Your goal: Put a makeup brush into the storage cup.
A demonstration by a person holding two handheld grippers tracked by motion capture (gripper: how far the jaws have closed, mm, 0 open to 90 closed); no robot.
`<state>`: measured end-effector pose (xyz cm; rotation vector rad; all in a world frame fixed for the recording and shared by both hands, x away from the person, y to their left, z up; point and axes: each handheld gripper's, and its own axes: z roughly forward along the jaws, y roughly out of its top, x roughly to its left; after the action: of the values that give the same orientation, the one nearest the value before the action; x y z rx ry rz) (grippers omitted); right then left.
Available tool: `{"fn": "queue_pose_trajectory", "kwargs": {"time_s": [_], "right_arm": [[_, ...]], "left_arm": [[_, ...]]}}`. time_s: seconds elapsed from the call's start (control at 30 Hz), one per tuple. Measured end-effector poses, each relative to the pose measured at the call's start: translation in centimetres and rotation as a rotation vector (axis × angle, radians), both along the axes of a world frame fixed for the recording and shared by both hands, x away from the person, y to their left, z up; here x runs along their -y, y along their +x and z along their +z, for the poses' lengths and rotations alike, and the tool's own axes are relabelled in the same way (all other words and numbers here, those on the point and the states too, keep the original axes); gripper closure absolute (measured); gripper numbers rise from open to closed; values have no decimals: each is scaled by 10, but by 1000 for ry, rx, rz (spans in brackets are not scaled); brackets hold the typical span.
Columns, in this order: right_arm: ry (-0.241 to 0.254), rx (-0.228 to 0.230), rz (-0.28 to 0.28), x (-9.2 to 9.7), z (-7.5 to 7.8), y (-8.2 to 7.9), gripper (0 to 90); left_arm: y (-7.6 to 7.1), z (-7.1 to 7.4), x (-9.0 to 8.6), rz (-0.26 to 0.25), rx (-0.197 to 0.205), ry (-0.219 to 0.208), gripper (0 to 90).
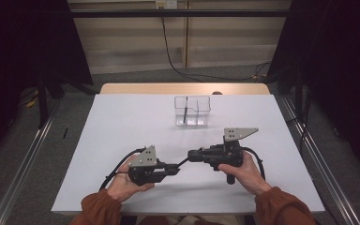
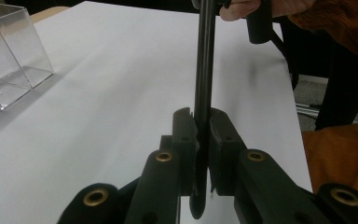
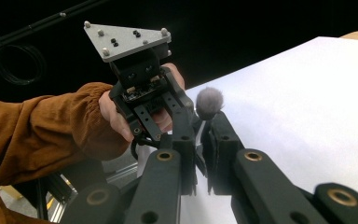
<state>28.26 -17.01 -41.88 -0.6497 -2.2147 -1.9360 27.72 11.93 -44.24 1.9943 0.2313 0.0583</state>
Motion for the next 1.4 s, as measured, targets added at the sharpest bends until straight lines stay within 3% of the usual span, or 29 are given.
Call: {"fn": "queue_pose_trajectory", "kwargs": {"time_s": [0.5, 0.7, 0.73, 0.83, 1.03, 1.13, 1.4], "right_arm": [[-14, 11, -29, 6, 4, 1, 837], [-29, 15, -38, 10, 9, 2, 837], [-34, 23, -41, 11, 10, 2, 837], [-37, 27, -43, 12, 12, 2, 837], [-53, 43, -46, 15, 17, 4, 837], [-66, 53, -45, 15, 19, 4, 836], [-112, 67, -39, 18, 29, 7, 836]], "left_arm": [[3, 5, -5, 43, -39, -41, 681], [5, 8, -10, 94, -64, -42, 527], [6, 9, -11, 107, -64, -43, 466], [8, 11, -14, 126, -58, -50, 422], [8, 15, -18, 193, -63, -60, 234], [8, 17, -20, 196, -61, -64, 226], [9, 19, -19, 216, -59, -55, 102]]}}
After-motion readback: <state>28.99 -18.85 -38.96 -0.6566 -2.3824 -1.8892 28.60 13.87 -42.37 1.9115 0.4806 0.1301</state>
